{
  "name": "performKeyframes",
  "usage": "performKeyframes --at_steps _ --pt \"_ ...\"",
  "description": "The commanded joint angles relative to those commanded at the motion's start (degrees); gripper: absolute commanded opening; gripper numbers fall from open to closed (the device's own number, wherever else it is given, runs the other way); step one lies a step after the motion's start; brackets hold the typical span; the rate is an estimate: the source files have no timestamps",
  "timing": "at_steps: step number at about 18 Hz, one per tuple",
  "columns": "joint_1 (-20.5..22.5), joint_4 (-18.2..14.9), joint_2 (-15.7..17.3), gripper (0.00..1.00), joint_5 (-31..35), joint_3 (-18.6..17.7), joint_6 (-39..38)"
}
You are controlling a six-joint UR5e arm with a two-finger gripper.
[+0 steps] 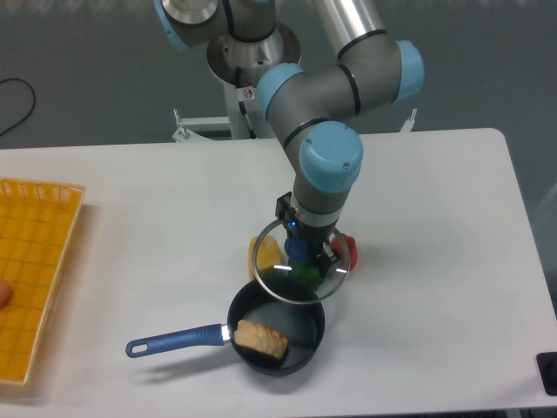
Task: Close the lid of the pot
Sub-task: 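Carry the held glass lid over the peppers toward the black saucepan, then lower the glass lid onto the rim of the black saucepan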
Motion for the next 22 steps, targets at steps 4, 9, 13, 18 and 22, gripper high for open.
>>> performKeyframes --at_steps 4,9,13,18,22 --pt "-1.05 0.09 -0.97 0.58 0.17 0.88 -2.02" --pt "-3.07 0.18 -2.46 0.58 0.26 2.64 -5.27" --pt "-3.6 0.18 -3.52 0.58 0.44 3.87 -6.42" --pt "-4.13 0.18 -4.75 0.56 0.53 5.19 -7.12" --pt "-4.22 0.26 -5.45 0.55 0.53 5.98 -7.39"
